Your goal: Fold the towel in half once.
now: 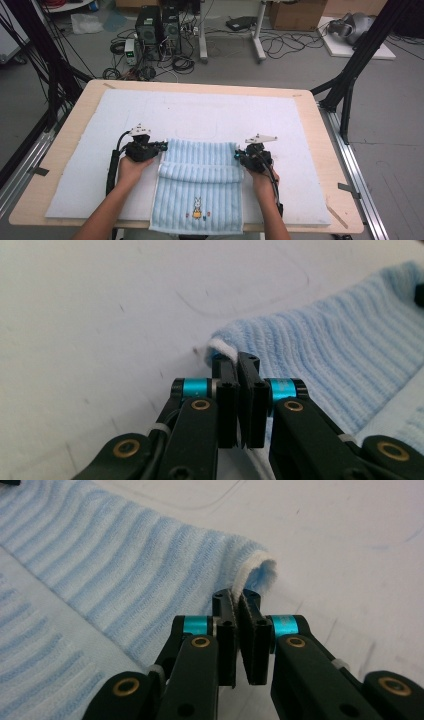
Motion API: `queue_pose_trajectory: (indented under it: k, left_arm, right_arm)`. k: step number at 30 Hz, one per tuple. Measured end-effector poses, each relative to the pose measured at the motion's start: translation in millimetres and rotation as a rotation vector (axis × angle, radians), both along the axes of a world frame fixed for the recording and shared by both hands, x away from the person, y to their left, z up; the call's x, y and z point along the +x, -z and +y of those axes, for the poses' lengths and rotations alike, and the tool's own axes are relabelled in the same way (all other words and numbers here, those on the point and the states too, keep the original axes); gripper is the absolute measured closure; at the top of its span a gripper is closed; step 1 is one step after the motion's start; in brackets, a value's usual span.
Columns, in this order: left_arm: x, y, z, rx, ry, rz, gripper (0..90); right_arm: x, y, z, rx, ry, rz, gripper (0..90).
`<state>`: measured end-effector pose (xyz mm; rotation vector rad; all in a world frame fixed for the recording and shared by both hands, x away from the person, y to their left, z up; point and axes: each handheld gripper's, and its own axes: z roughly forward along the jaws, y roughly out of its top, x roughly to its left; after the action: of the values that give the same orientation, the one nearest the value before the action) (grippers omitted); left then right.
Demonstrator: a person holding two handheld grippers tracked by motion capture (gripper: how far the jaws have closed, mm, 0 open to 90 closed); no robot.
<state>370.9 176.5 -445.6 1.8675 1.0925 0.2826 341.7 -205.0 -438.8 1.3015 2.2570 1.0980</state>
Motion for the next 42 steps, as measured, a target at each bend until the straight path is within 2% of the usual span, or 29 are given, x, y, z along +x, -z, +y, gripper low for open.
queue_pose_trajectory:
  k: [1,4,5,7,10,13,15,17,20,21,22,23,24,26,31,34,38,42]
  left_arm:
    - [5.4,-1.2,0.4,-0.001,0.001,0.004,86.7]
    - [19.5,-7.8,2.3,-0.042,-0.009,-0.022,86.7]
    - [24.5,-9.9,3.0,-0.040,-0.005,-0.035,86.7]
    - [35.8,-12.3,4.4,-0.057,-0.004,-0.033,86.6]
    - [49.4,-13.0,4.8,-0.064,-0.012,-0.036,86.6]
    - [57.6,-12.4,6.0,-0.068,-0.022,-0.038,86.5]
    - [59.4,-11.3,7.5,-0.078,-0.024,-0.058,86.4]
    - [60.7,-8.5,8.4,-0.075,-0.022,-0.054,86.2]
    - [61.3,-5.6,9.0,-0.072,-0.021,-0.039,84.9]
    - [61.0,-5.5,9.7,-0.078,-0.026,-0.033,82.0]
    - [60.8,-6.0,10.7,-0.091,-0.044,-0.022,72.7]
    - [60.4,-7.1,13.1,-0.115,-0.060,-0.007,59.0]
    - [59.7,-7.9,14.6,-0.131,-0.056,-0.006,53.4]
    - [55.7,-11.1,18.3,-0.143,-0.042,-0.019,50.2]
    - [43.1,-14.2,21.8,-0.164,0.018,-0.030,49.5]
    - [35.4,-12.0,21.0,-0.172,0.062,-0.025,50.6]
    - [27.8,-6.6,16.9,-0.160,0.111,0.020,51.1]
    - [22.8,-2.3,13.2,-0.114,0.129,0.061,53.7]
  right_arm:
    - [4.2,-1.2,-0.2,0.009,0.003,-0.006,86.5]
    - [17.2,-5.0,1.1,0.005,0.018,-0.031,86.4]
    - [21.5,-6.2,1.2,0.006,0.024,-0.037,86.4]
    - [30.5,-7.5,1.3,0.017,0.038,-0.042,86.4]
    - [45.4,-8.8,3.4,0.003,0.050,-0.055,86.4]
    - [56.3,-11.4,6.1,-0.001,0.059,-0.057,86.4]
    - [62.3,-13.2,7.2,0.007,0.073,-0.059,86.4]
    - [66.3,-12.7,8.4,0.008,0.075,-0.066,86.3]
    - [69.6,-9.1,11.4,-0.016,0.077,-0.058,85.9]
    - [70.1,-8.3,11.9,-0.020,0.078,-0.059,84.7]
    - [69.7,-8.2,12.5,-0.015,0.081,-0.056,80.7]
    - [69.1,-8.6,12.4,-0.007,0.084,-0.056,71.4]
    - [68.5,-9.5,11.3,0.019,0.084,-0.051,65.5]
    - [66.1,-11.8,9.5,0.029,0.080,-0.052,61.9]
    - [53.6,-19.0,2.9,0.061,0.037,-0.068,58.6]
    - [46.2,-22.1,-0.5,0.093,-0.004,-0.050,55.2]
    - [37.7,-28.1,1.6,0.075,-0.043,-0.054,54.8]
    - [31.3,-34.7,4.6,0.084,-0.067,-0.077,54.1]
